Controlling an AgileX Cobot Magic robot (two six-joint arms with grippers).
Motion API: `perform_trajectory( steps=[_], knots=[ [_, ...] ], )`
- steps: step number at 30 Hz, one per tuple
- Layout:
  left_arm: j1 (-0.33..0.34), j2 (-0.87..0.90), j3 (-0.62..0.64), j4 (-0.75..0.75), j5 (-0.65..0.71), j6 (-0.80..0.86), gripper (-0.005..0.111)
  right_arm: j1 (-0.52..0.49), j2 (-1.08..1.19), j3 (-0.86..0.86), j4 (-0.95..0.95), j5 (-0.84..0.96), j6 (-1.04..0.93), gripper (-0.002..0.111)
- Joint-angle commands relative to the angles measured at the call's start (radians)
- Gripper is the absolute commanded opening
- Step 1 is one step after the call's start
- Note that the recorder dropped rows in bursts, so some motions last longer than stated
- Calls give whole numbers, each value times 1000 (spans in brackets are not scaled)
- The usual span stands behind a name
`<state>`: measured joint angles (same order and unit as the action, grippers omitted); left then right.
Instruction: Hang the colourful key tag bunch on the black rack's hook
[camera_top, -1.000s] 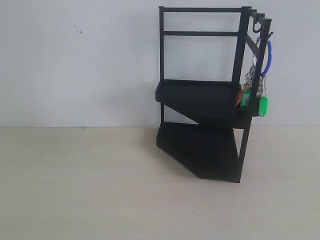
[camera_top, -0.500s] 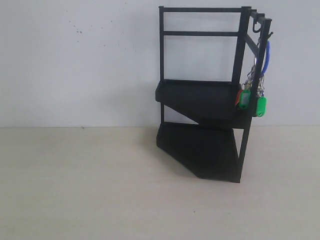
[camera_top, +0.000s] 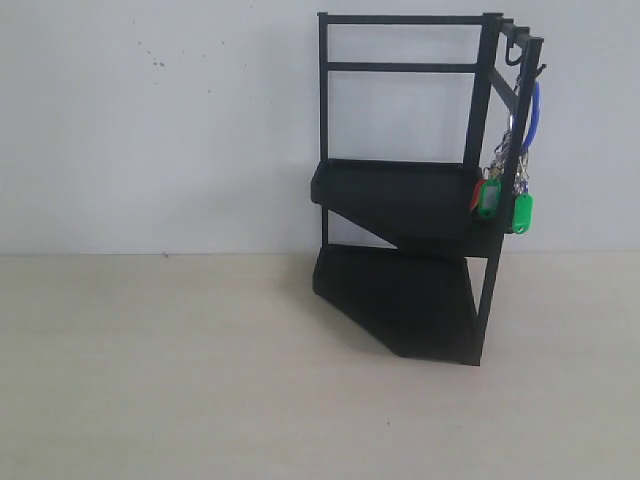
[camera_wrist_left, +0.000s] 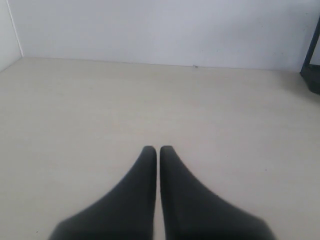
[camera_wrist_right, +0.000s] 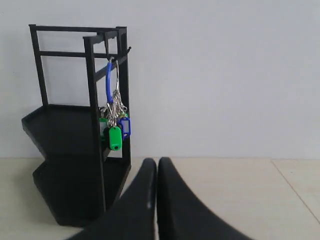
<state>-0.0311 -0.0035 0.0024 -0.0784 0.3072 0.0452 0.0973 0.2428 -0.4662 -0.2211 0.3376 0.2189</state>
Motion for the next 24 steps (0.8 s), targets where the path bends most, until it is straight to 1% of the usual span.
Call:
perform_trajectory(
  steps=[1,5,10,15,20,24],
  knots=[
    [3,4,-2,-2,-11,0,4,-8,-84,212,-9,-139,2,0],
    [3,4,-2,-2,-11,0,4,-8,-91,283,-9,-130,2,0],
    [3,4,-2,-2,-11,0,4,-6,-93,283,-6,-130,-8,0],
    [3,4,-2,-2,-11,0,4,-6,-99,283,120,-130,-176,0],
    [3,4,-2,-2,-11,0,4,-6,-142,347,156,-167,-203,0],
    [3,4,-2,-2,-11,0,4,-7,-229,447,249,-214,-249,0]
  ],
)
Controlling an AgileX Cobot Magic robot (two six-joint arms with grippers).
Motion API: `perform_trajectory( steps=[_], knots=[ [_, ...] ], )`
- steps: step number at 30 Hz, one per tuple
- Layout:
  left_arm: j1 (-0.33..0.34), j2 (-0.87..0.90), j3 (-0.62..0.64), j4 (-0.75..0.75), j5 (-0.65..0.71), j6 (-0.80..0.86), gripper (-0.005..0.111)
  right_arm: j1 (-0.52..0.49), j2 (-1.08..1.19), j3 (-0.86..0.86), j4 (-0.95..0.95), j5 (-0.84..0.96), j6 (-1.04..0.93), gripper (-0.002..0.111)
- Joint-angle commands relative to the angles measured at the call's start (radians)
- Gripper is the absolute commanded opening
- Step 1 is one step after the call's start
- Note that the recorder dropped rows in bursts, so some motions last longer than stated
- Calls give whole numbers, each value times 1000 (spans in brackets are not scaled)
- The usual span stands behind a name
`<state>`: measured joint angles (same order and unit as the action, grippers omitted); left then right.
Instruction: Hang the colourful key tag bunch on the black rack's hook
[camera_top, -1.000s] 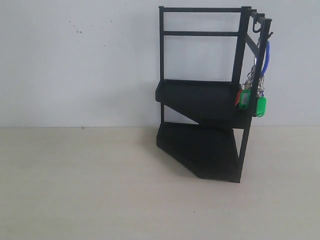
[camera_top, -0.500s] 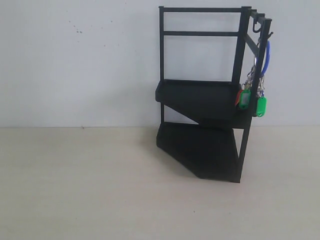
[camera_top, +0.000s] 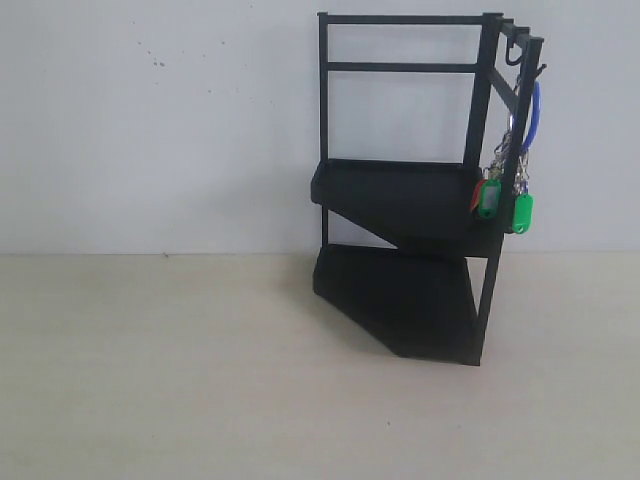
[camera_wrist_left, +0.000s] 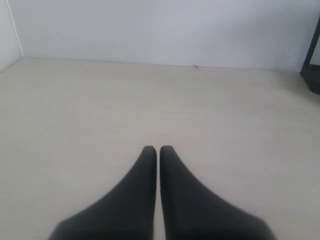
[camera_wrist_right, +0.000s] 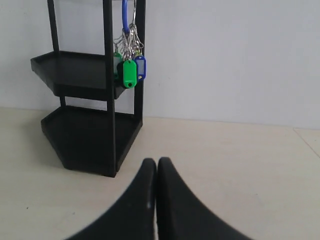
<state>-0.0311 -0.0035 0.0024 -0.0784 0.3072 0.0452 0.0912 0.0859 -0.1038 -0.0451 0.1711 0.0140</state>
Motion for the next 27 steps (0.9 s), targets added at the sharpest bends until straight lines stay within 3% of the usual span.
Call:
perform_trajectory(
  steps=[1,12,19,27],
  knots=[
    [3,4,-2,-2,-11,0,4,-1,-86,104,85,-61,-46,0],
    [3,4,-2,-2,-11,0,4,-1,-86,104,89,169,-51,0],
    [3,4,-2,-2,-11,0,4,-5,-86,104,89,169,-47,0],
    [3,4,-2,-2,-11,0,4,-74,-86,104,89,171,-47,0]
  ],
)
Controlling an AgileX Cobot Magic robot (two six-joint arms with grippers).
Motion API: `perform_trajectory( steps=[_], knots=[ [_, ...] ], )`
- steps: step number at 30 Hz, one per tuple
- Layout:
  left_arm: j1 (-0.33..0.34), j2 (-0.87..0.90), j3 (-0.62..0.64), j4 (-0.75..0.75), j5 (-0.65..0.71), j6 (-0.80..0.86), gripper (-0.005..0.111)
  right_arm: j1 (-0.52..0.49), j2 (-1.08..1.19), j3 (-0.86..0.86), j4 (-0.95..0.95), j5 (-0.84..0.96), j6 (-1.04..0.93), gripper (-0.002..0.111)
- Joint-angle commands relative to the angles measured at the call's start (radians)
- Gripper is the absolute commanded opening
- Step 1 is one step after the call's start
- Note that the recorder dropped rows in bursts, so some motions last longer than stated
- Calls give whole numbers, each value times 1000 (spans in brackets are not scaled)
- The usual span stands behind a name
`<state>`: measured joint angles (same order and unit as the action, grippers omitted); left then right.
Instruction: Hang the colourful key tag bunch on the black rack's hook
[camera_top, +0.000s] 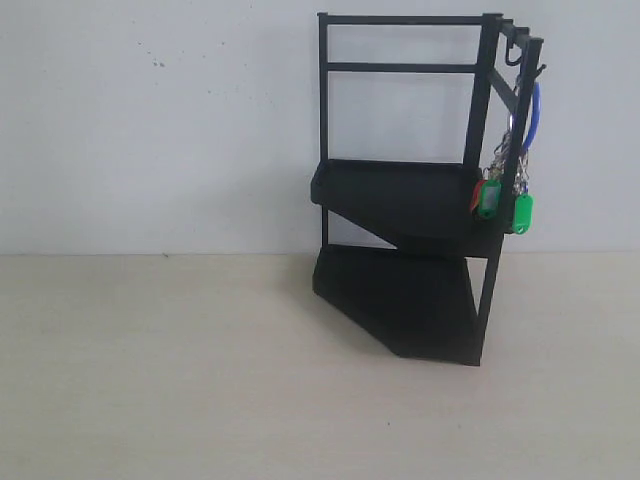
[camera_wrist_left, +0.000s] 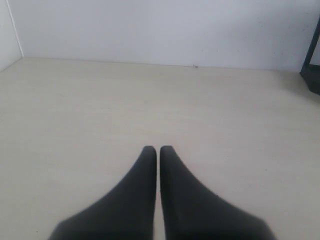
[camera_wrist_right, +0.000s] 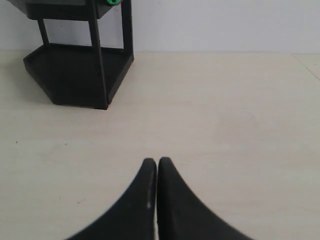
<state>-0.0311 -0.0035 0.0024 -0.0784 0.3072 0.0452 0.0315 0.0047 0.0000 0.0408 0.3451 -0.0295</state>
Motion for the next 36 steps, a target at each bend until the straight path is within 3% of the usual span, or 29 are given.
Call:
perform_trajectory(
  steps=[1,36],
  knots=[
    [3,4,-2,-2,-11,0,4,-11,-5,0,3,-1,-4,0],
    [3,4,-2,-2,-11,0,4,-11,-5,0,20,5,23,0]
  ],
)
